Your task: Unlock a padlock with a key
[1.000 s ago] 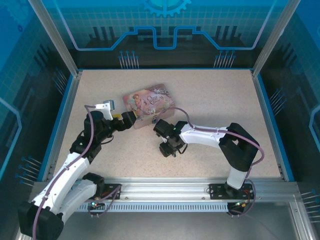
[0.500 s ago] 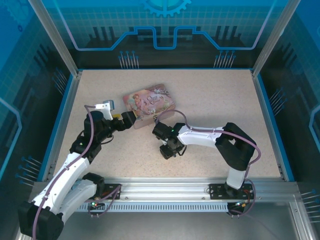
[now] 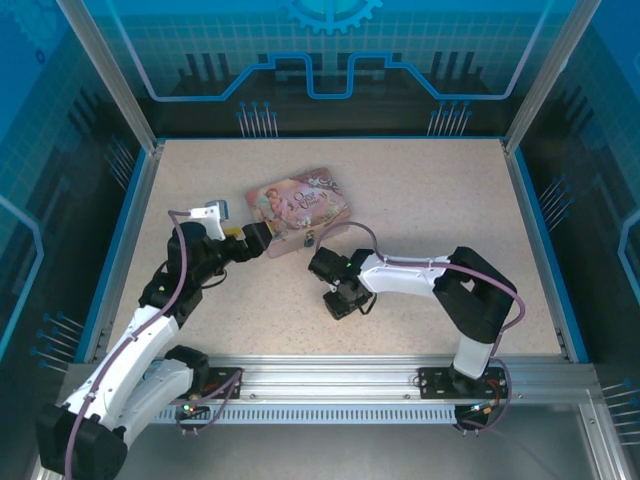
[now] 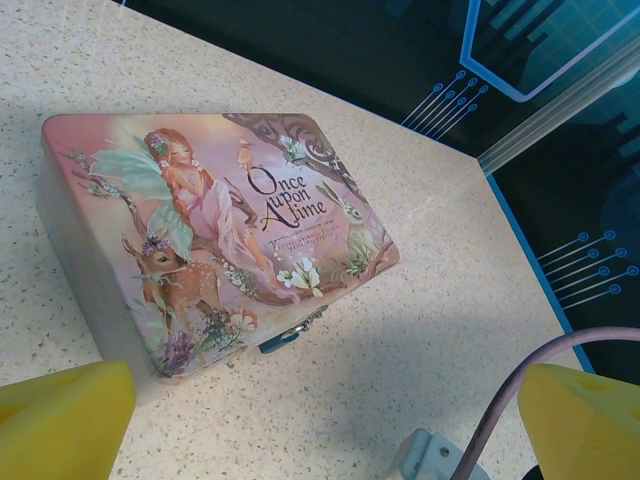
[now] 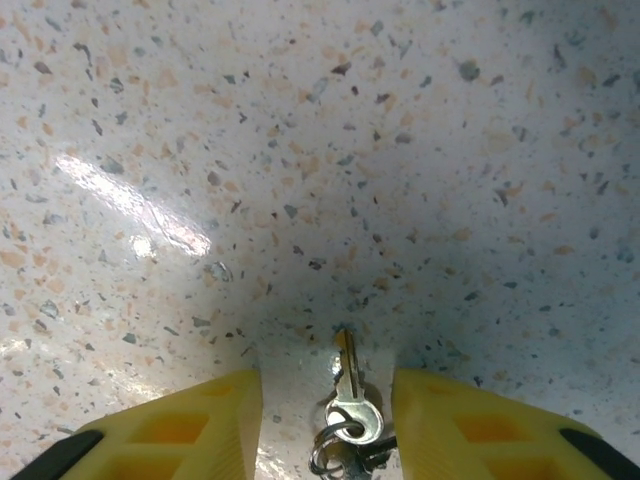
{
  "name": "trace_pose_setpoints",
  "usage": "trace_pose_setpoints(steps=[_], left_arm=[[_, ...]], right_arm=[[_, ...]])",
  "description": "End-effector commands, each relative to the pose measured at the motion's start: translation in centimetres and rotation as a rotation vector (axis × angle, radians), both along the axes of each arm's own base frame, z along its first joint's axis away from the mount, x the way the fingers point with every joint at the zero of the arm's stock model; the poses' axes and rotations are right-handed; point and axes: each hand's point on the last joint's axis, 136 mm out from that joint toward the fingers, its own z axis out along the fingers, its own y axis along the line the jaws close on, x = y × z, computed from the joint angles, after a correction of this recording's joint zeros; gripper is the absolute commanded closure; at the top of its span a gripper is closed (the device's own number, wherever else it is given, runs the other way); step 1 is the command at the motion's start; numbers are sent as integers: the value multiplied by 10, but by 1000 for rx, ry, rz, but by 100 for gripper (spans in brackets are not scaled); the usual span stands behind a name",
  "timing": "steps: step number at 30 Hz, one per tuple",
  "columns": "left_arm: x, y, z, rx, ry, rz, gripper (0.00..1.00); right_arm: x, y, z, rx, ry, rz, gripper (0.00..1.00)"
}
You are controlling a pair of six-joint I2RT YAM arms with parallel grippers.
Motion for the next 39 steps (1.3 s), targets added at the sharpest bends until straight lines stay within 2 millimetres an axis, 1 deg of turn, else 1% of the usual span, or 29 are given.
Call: trace_pose_setpoints(steps=[1,16,23,29,33,39], left_arm=[[0,1,8,7,-29,2,1],[-2,2,10,14,-31,4,1],[-3,3,11,20,-31,8,1],[-3,3,12,22,-32,8,1],[-3,4,13,26,-36,8,1],[-3,4,15,28,-37,9,1]], right_arm=[[-23,-22,-8,-86,66,-5,63],[-22,-23,-6,-91,60,-9,78],[-19,-19,0,-66,41,-9,86],[-17,-16,6,-45,30,-7,91],[-16,-15,8,-31,30,-8,96],[-15,-13,13,6,30,-15,100]])
